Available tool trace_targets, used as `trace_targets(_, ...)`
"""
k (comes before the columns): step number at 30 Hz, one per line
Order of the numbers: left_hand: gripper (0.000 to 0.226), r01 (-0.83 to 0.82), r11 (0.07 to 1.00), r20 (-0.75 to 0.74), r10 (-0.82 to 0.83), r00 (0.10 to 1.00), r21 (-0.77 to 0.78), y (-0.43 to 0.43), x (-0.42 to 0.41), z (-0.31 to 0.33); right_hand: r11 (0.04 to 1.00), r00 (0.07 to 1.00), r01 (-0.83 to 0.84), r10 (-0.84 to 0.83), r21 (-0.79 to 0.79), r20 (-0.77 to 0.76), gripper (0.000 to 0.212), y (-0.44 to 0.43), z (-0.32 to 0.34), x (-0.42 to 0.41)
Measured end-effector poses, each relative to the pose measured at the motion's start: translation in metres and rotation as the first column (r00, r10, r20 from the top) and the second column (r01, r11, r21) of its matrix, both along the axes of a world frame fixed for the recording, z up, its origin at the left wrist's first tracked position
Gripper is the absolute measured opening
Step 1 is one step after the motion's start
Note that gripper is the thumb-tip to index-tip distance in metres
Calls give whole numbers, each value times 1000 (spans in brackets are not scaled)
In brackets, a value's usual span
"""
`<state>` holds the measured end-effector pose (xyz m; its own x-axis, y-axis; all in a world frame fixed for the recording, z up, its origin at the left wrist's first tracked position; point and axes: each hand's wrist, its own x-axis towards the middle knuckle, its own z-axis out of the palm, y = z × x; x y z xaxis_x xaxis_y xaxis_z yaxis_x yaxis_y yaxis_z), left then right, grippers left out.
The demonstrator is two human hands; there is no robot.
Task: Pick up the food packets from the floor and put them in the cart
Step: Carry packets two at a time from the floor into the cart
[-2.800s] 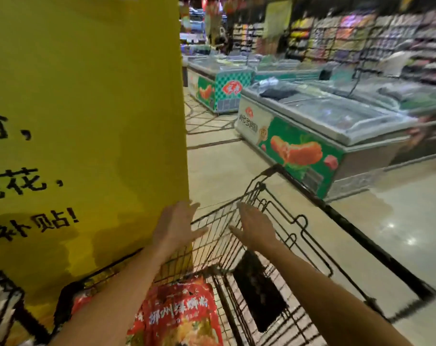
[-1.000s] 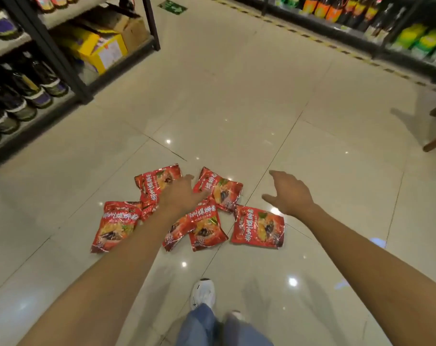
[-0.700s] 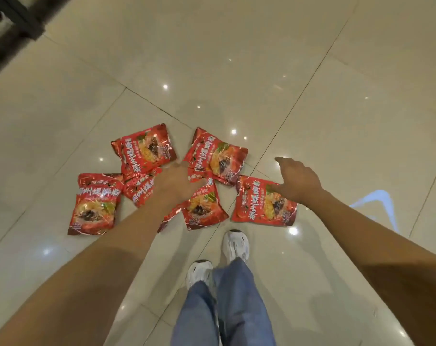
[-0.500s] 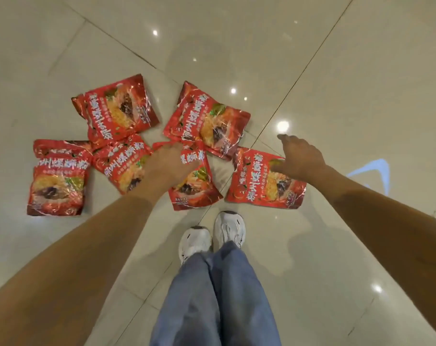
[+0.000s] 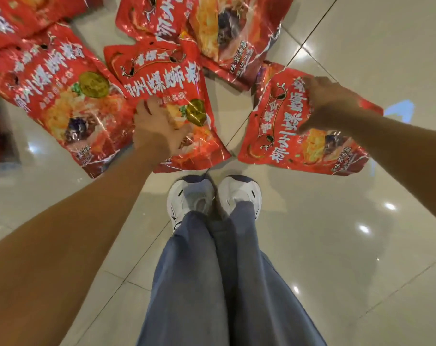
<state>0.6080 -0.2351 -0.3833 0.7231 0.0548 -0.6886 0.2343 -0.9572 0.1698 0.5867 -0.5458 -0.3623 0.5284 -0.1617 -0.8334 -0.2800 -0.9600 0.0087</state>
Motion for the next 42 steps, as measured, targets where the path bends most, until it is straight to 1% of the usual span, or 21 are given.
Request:
trace_targets(2,94,-90,994,81,94,992,-55,3,-3,-10,1000,1000,-9,9,-8,6,125,-3,-14,-1)
trace_targets(4,86,-202,974,96,212,973,-99,5,-3,-17,1000,999,26,-26,2,18,132,-6,-23,-1)
trace_targets(6,84,-293,951,76,301,951,-93,5,0,-21,999,998,55,-55,0,21,138,-9,-27,0)
trace_targets(9,106,-443,895,64,446,893,-58,2,10,-24,998,999,-7,10,-67,53,137,-11,-28,2)
trace_targets(11,129,-531,847,44,532,845,-34,-3,17,-22,993,997,-21,29,-113,70,128,-10,-25,5)
trace_targets(12,138,-549,836,19,549,835,-7,-4,20,-21,992,998,-14,22,-127,60,118,-9,-22,7)
trace_targets(13,144,-549,836,-16,549,836,27,-5,23,-20,991,1000,-1,5,-131,28,106,-9,-19,9)
trace_targets(15,145,-536,840,-75,542,837,86,-6,28,-17,995,997,46,-51,-87,-56,81,-8,-14,10)
trace_targets(16,142,-530,842,-85,538,839,97,-6,29,-17,995,994,80,-84,-57,-73,73,-7,-12,9)
trace_targets(18,132,-486,870,-69,492,868,86,-8,28,-15,988,985,149,-151,-26,-80,68,-8,-10,6)
trace_targets(20,119,-419,908,-52,418,907,-20,-13,21,-15,983,980,181,-182,-22,-78,69,-10,-8,3)
trace_targets(21,115,-398,913,-70,393,917,-88,-17,17,-16,980,977,197,-198,-24,-77,68,-10,-6,1)
trace_targets(23,111,-384,910,-107,371,922,-155,-27,7,-18,968,966,249,-249,-15,-65,67,-15,-3,-4)
trace_targets(25,113,-448,874,-109,434,894,-190,-34,3,-19,948,947,317,-316,14,-58,66,-22,-1,-10)
trace_targets(28,112,-605,759,-183,577,796,-240,-31,6,-19,903,905,424,-420,66,-63,56,-28,5,-17)
trace_targets(29,104,-629,737,-222,589,777,-248,-28,7,-17,884,887,461,-458,78,-55,55,-30,7,-19)
trace_targets(32,66,-655,701,-304,582,754,-282,-28,9,-4,827,831,552,-556,106,10,59,-32,16,-23)
trace_targets(36,54,-707,638,-357,612,706,-304,-40,7,27,698,697,700,-714,148,68,65,-32,40,-21)
trace_targets(38,50,-720,617,-373,617,693,-318,-42,10,49,658,658,732,-750,178,68,65,-33,61,-16)
trace_targets(40,48,-704,603,-359,605,710,-376,-40,19,79,608,611,764,-789,217,61,67,-37,87,-9)
trace_targets(42,47,-680,598,-347,587,732,-424,-39,32,115,544,550,792,-833,278,63,60,-38,118,-1)
